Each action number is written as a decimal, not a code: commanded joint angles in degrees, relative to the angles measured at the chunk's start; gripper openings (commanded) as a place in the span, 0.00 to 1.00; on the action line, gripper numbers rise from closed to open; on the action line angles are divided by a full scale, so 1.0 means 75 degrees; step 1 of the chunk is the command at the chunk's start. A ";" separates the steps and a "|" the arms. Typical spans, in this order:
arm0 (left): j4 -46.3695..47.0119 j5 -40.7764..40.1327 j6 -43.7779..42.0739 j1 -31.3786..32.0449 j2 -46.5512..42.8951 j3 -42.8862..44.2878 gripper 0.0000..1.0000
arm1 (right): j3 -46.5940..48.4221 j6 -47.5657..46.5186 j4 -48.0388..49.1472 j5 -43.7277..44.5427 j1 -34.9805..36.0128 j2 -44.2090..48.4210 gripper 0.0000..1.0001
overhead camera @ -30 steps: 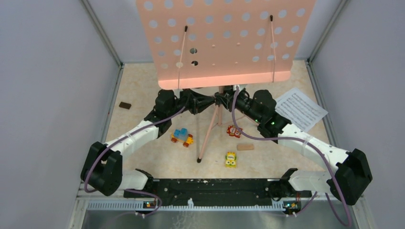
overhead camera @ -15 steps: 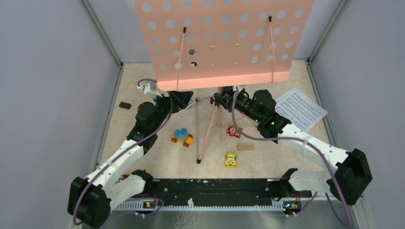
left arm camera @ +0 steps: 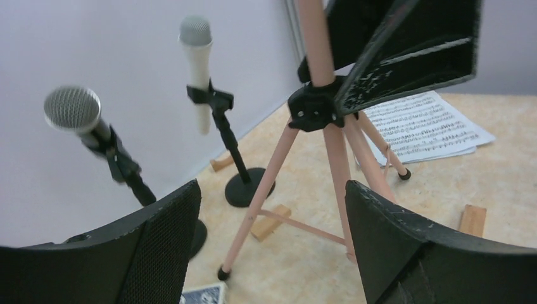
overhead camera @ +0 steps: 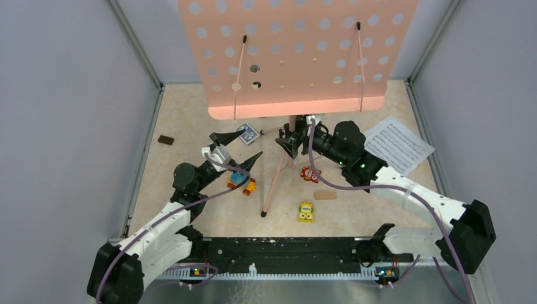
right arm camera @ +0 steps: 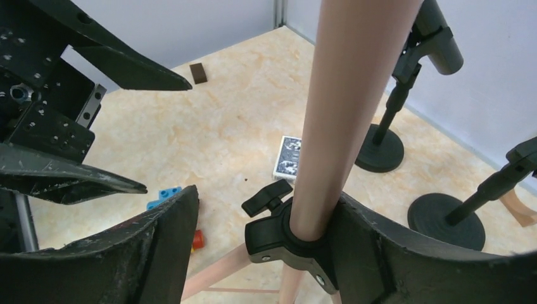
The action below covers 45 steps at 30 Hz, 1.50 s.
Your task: Pack up the instrument practice props
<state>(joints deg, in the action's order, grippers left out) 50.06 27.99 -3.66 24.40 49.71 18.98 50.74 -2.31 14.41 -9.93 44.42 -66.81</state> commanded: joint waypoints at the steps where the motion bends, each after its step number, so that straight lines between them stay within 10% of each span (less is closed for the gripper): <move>1: 0.0527 0.1548 -0.2025 0.0025 0.0107 0.0474 0.86 | -0.0033 0.0633 -0.0639 -0.0224 0.0147 0.0448 0.71; 16: -0.0570 0.3625 -0.3968 0.0111 0.1660 0.2132 0.76 | -0.2781 -0.0746 0.0227 0.1623 0.0147 0.2845 0.74; 29: -0.0625 0.3526 -0.4400 0.0397 0.2407 0.2255 0.74 | -0.3180 -0.1990 0.2114 0.1825 -0.0776 0.1252 0.72; 41: -0.0056 0.3185 -0.4196 0.0393 0.3310 0.2843 0.66 | -0.3156 -0.2064 0.2659 0.1768 -0.0811 0.0373 0.03; 45: -0.0414 0.3338 -0.4419 0.0402 0.3525 0.3148 0.59 | -0.3216 -0.2070 0.2621 0.1909 -0.0812 0.0383 0.00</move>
<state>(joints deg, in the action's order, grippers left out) 46.78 51.40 -35.03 27.14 74.98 39.03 24.86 -23.20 31.18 4.40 38.20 -63.51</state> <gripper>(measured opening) 0.622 0.074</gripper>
